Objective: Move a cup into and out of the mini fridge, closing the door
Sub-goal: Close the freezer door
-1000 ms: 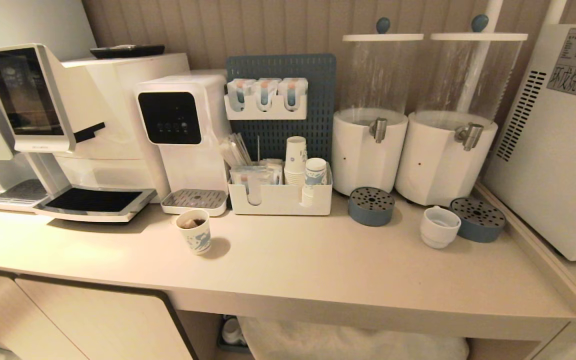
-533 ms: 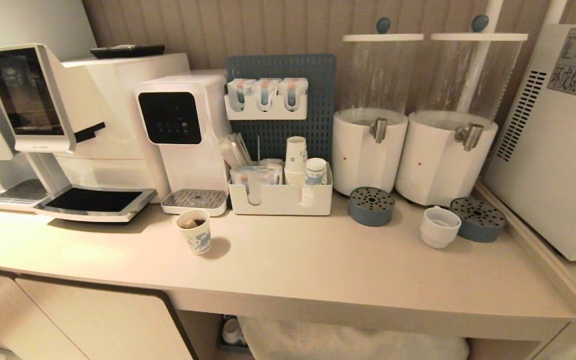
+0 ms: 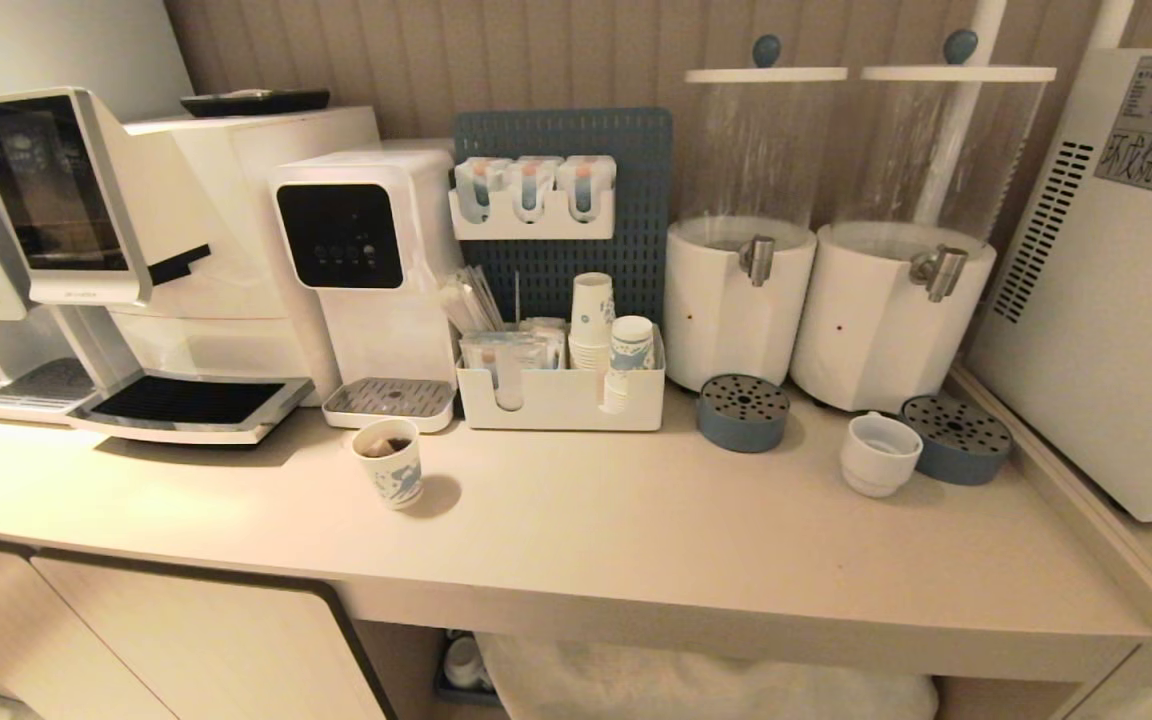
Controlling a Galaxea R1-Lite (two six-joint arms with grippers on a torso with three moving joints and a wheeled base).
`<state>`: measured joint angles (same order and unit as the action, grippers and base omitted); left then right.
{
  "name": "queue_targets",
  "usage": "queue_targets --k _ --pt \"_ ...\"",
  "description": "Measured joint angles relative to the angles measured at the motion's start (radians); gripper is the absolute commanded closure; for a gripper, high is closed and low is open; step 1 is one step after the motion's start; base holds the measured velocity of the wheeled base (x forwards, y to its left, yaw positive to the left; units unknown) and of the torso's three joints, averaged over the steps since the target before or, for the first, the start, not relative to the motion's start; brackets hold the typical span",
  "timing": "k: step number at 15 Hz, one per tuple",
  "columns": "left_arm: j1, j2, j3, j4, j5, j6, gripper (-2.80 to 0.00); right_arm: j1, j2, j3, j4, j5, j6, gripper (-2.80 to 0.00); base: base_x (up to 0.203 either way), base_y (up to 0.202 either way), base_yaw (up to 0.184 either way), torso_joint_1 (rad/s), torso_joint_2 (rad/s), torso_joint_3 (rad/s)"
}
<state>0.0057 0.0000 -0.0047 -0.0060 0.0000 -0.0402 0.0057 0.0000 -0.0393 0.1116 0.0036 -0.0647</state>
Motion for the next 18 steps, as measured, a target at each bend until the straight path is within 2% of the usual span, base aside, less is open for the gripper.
queue_targets --k 2,14,18 --pt "0.0 0.0 0.0 0.001 0.0 0.001 0.0 -0.001 0.0 -0.005 0.002 0.0 0.021 0.0 -0.136 0.0 0.005 0.001 0.0 0.0" --pt "0.0 0.0 0.0 -0.001 0.0 0.0 0.0 -0.001 0.001 -0.007 0.003 -0.003 0.027 0.0 -0.186 0.0 0.001 0.001 0.0 0.002" --pt "0.0 0.0 0.0 0.001 0.0 0.001 0.0 -0.001 0.001 -0.007 0.003 -0.002 0.028 0.0 -0.055 0.0 -0.002 0.001 0.0 0.001"
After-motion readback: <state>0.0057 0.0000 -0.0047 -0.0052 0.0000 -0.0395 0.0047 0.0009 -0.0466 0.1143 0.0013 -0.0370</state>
